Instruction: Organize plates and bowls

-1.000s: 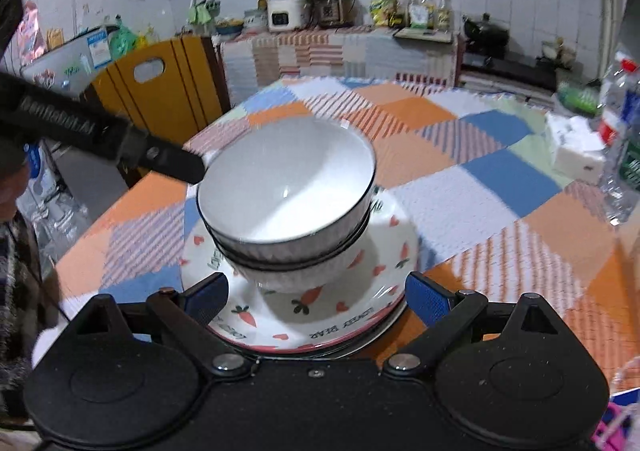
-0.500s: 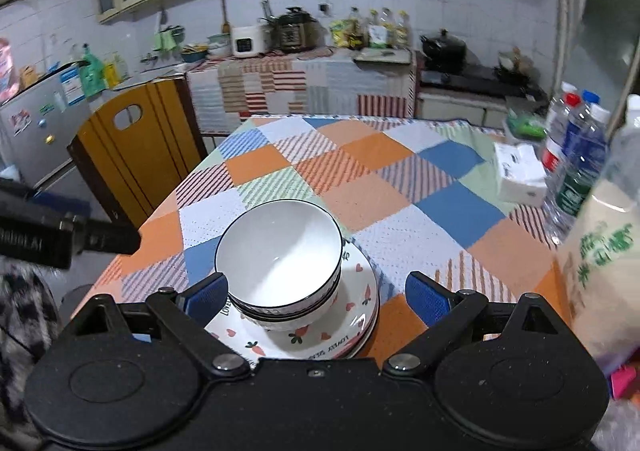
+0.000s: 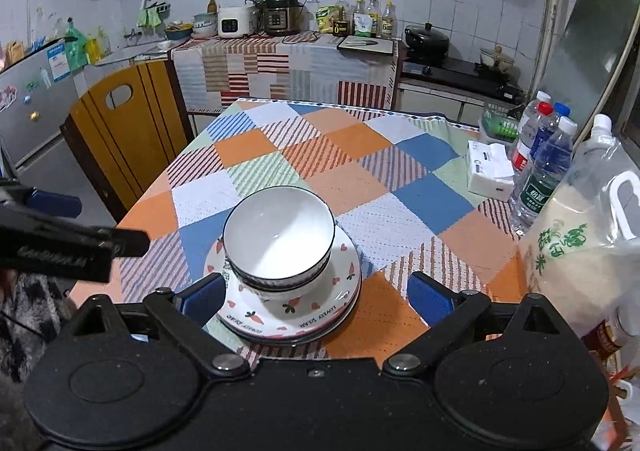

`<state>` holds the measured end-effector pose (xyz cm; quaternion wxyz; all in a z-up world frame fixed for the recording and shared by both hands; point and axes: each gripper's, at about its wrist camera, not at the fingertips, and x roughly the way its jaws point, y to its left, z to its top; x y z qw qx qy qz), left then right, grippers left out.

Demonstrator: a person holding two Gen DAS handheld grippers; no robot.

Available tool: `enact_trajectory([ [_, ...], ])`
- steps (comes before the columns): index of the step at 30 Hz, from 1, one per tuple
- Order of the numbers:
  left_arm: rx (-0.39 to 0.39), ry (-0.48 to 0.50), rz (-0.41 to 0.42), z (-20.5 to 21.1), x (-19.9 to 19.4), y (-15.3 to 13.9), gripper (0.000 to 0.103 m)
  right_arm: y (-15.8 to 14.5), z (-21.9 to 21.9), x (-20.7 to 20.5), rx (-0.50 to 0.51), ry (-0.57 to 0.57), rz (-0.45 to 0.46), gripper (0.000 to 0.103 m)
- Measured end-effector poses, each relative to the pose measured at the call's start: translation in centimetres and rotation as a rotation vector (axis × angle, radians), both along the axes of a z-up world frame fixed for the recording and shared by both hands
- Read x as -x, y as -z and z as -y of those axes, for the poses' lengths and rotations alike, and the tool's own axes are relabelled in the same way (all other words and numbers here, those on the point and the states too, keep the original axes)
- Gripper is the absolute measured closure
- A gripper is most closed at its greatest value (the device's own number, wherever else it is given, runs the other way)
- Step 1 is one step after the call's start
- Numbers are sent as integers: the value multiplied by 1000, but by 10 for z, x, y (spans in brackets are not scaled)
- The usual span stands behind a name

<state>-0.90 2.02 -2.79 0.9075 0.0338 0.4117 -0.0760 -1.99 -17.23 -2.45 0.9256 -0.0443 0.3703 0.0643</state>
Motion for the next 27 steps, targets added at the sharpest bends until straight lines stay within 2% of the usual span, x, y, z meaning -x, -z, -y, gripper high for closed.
enact_trajectory([
  [3, 24, -19, 13, -4, 3, -1, 11, -2, 1, 1, 6, 19, -6, 3],
  [7, -8, -36, 33, -4, 6, 0, 11, -3, 0, 4, 26, 36, -14, 3],
  [27, -3, -77, 6, -8, 10, 7, 11, 7, -5, 5, 47, 107, -80, 3],
])
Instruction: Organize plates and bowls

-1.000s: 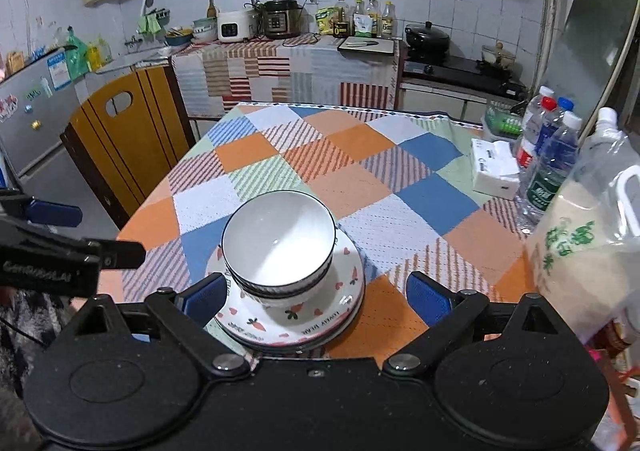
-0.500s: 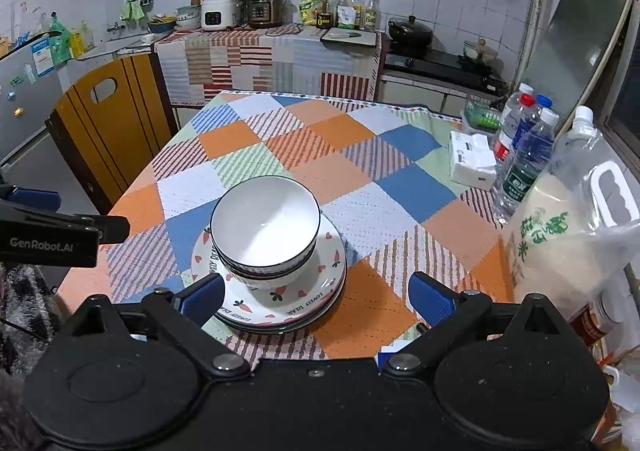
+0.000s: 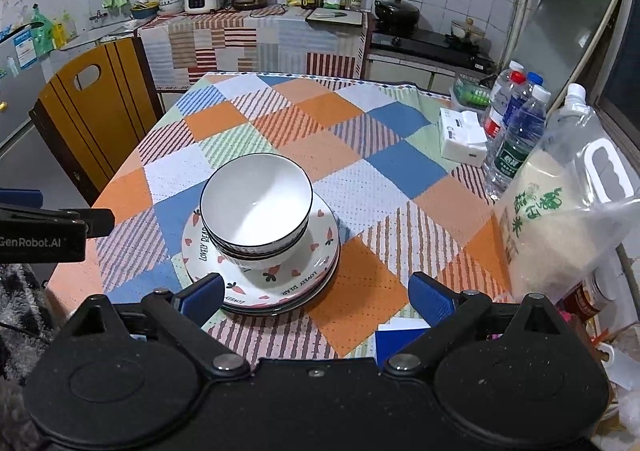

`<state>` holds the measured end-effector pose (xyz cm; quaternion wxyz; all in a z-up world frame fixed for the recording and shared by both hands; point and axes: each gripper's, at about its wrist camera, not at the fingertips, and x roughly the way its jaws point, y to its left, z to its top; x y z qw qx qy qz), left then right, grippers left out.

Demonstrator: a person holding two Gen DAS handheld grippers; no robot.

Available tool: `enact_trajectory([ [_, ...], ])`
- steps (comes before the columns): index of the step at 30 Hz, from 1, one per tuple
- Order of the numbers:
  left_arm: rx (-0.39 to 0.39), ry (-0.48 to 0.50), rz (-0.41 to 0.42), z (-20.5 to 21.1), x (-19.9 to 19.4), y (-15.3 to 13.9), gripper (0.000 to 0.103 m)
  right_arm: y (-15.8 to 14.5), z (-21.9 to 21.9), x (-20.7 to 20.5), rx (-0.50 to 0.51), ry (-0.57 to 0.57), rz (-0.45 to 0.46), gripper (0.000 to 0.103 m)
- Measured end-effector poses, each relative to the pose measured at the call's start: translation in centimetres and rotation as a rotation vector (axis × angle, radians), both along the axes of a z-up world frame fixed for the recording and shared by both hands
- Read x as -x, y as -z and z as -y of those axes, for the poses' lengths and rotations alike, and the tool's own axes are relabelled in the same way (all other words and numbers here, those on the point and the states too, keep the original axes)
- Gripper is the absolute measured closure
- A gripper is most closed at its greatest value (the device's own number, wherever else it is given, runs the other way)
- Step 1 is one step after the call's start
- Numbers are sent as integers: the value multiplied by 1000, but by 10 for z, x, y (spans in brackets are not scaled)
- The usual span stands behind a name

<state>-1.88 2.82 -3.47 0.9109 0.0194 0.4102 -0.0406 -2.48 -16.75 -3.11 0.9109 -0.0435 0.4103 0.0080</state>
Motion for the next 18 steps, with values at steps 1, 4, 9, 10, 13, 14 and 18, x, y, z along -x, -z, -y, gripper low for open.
enact_trajectory([
  [1, 6, -2, -5, 0, 0, 0, 11, 0, -1, 0, 1, 2, -2, 3],
  [4, 7, -8, -11, 1, -2, 2, 11, 0, -5, 1, 9, 13, -12, 3],
  [9, -10, 1, -25, 3, -2, 4, 10, 0, -5, -1, -26, 28, -21, 3],
  [10, -8, 2, -25, 3, -2, 4, 10, 1, -5, -2, -23, 30, -21, 3],
  [13, -5, 7, -20, 3, -1, 4, 10, 4, -5, -2, -21, 37, -25, 3],
  [14, -7, 6, -19, 3, -1, 4, 10, 4, -4, -3, -22, 38, -27, 3],
  [18, -10, 13, -20, 5, -1, 4, 9, 4, -4, -2, -3, 46, -17, 3],
])
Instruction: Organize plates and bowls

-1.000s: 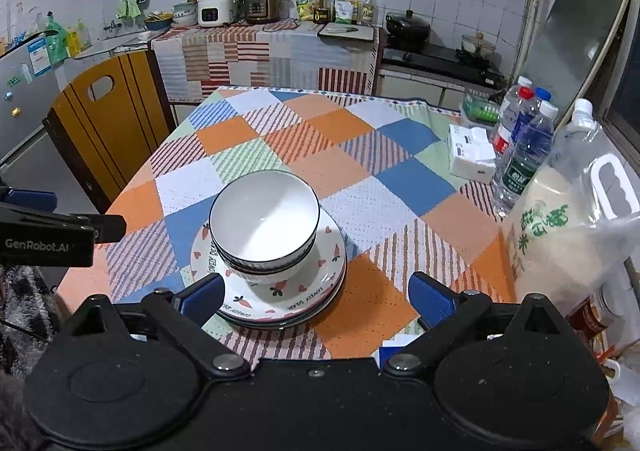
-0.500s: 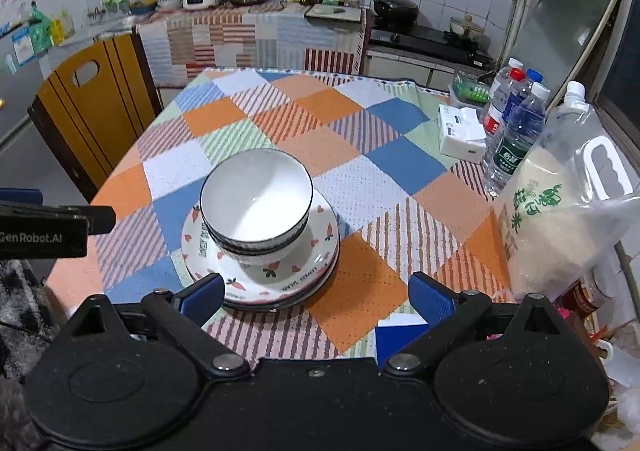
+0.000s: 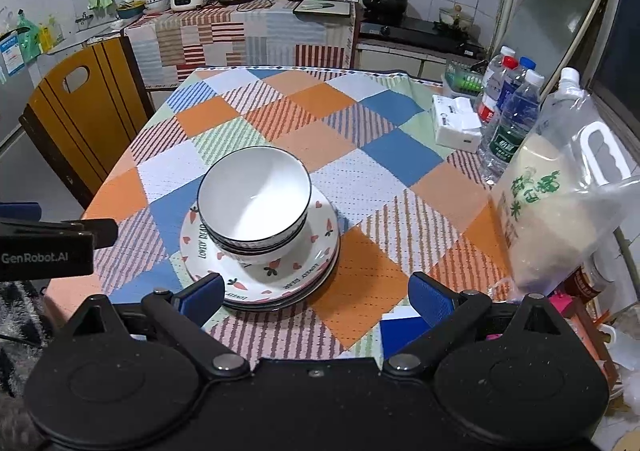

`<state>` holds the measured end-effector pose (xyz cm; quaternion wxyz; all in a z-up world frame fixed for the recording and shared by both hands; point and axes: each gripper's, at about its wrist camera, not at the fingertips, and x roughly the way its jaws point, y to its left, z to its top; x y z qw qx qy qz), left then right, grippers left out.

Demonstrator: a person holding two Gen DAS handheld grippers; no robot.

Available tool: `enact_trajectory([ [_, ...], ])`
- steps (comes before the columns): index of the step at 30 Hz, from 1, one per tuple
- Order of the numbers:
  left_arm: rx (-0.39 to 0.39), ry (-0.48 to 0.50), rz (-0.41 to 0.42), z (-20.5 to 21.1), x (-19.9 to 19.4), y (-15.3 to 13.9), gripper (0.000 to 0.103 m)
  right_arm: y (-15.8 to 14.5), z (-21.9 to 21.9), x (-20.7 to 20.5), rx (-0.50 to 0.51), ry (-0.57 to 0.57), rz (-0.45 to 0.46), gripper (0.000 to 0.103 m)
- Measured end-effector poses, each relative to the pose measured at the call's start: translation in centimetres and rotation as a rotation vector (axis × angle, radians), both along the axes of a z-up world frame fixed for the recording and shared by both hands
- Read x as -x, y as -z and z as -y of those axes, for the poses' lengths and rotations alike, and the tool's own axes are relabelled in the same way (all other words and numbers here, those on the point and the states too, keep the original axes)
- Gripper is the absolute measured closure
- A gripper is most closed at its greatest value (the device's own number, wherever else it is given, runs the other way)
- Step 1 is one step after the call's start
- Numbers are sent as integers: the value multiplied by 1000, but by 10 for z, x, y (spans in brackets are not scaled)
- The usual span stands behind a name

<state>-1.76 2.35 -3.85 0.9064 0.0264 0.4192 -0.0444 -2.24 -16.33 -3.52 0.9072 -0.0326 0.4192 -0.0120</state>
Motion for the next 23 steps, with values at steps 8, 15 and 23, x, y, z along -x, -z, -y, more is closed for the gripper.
enact_trajectory([
  [8, 2, 7, 18, 3, 3, 0, 7, 0, 5, -1, 2, 23, 5, 3],
  [15, -1, 11, 25, 2, 4, -1, 7, 2, 6, -2, 6, 30, 0, 3],
  [23, -8, 27, 24, 3, 4, -3, 7, 4, 8, -2, 14, 36, -6, 3],
])
